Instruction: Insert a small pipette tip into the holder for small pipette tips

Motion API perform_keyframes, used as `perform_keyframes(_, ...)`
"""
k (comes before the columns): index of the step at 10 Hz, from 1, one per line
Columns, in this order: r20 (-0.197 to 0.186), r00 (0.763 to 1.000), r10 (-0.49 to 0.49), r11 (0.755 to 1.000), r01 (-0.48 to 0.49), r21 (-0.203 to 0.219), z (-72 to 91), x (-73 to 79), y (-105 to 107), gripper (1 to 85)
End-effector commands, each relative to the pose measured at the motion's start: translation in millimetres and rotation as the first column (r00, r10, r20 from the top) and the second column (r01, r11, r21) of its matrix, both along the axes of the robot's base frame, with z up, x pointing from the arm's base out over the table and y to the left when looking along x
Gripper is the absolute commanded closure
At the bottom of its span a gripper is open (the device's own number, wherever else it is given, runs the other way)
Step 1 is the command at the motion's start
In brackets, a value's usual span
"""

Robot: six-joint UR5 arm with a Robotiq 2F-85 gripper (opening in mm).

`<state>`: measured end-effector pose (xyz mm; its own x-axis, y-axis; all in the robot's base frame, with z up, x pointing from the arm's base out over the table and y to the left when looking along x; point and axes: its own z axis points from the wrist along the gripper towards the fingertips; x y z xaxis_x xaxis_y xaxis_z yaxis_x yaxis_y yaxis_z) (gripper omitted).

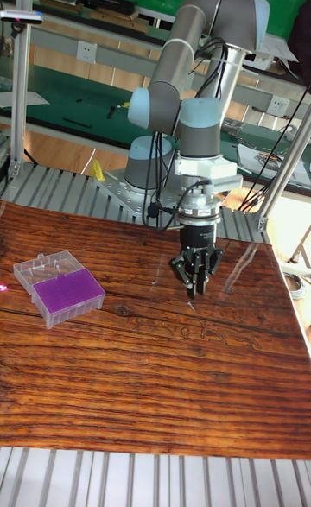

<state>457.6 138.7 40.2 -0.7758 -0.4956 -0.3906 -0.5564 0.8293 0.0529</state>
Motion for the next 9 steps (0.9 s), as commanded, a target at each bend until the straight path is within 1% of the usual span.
perform_keyframes(1, 0.027, 1.000, 0.012, 0.999, -0.013, 0.030, 0.0, -9.1, -4.4, 56.0)
perform_keyframes(3, 0.030, 0.999, 0.011, 0.999, -0.012, 0.041, -0.4, -10.5, -3.1, 56.0)
perform_keyframes(5, 0.027, 1.000, 0.016, 0.998, -0.017, 0.067, 1.5, -11.7, 3.4, 54.7)
perform_keyframes(7, 0.022, 1.000, 0.019, 0.997, -0.020, 0.074, 1.7, -13.2, 5.4, 53.7)
perform_keyframes(8, 0.030, 0.999, 0.016, 0.996, -0.018, 0.083, 3.1, -11.3, 7.3, 53.7)
perform_keyframes(9, 0.067, 0.997, 0.026, 0.992, -0.034, 0.124, 10.1, -4.2, 17.8, 53.0)
